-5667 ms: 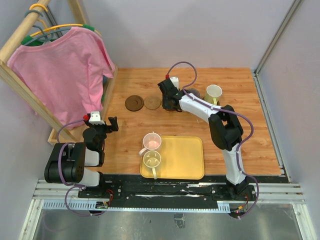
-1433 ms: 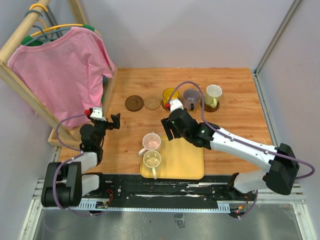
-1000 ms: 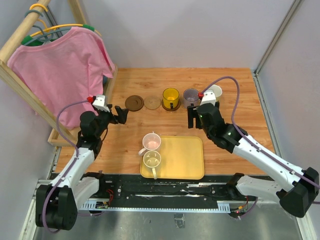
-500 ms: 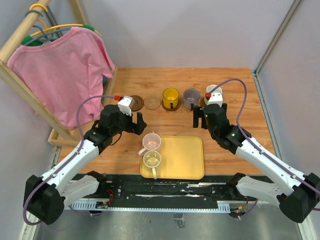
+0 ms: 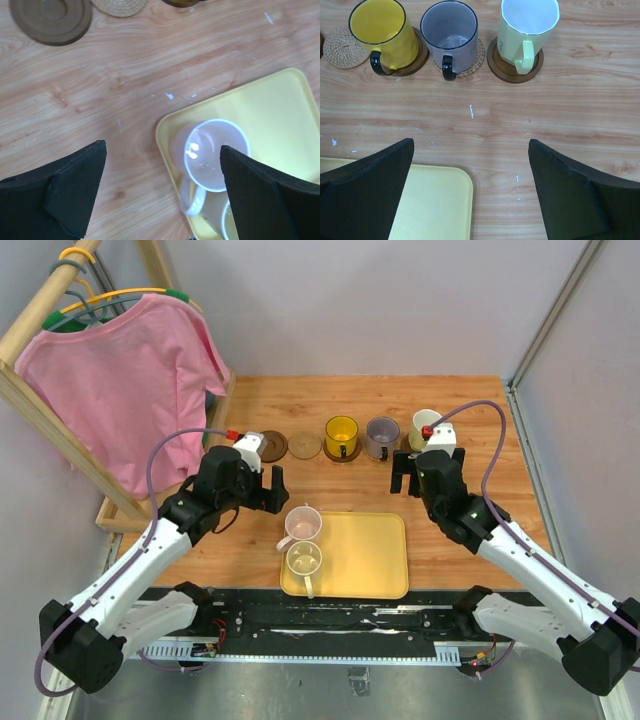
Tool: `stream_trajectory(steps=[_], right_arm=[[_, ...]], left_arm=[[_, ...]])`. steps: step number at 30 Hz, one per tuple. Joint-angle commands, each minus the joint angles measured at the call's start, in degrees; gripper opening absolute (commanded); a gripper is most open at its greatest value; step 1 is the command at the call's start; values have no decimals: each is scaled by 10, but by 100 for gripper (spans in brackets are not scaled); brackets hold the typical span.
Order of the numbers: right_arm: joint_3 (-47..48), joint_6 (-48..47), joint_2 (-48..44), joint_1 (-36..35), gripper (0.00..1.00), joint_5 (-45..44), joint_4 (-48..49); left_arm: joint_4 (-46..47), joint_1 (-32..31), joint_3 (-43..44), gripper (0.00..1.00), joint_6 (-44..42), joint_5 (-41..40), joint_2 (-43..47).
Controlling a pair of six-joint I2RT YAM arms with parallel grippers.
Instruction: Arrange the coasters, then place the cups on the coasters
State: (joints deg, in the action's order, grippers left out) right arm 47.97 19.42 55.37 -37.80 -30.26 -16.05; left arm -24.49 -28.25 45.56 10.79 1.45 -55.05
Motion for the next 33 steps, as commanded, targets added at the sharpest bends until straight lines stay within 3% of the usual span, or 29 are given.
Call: stream_trajectory(steps=[1, 7, 12, 16, 19, 26, 33], right_arm=[[-4, 8, -2, 13, 98, -19, 14], [-4, 11, -5, 19, 97, -16, 14], [-4, 17, 4, 22, 97, -5, 11], [1, 19, 12, 26, 97, -2, -1], [1, 23, 15, 29, 96, 9, -2], [-5, 35, 23, 33, 95, 31, 1], [-13, 38, 32, 37, 94, 72, 10]], left_arm=[[-31, -19, 25, 100, 16, 53, 1], [-66, -30, 55, 88, 16, 55, -4], [-139, -68, 94, 79, 9, 5, -74], [-203, -109, 126, 79, 0, -52, -140], [-225, -123, 149, 79, -9, -42, -164], [-273, -125, 168, 79, 23, -59, -170], [-281, -135, 133, 74, 73, -41, -156]])
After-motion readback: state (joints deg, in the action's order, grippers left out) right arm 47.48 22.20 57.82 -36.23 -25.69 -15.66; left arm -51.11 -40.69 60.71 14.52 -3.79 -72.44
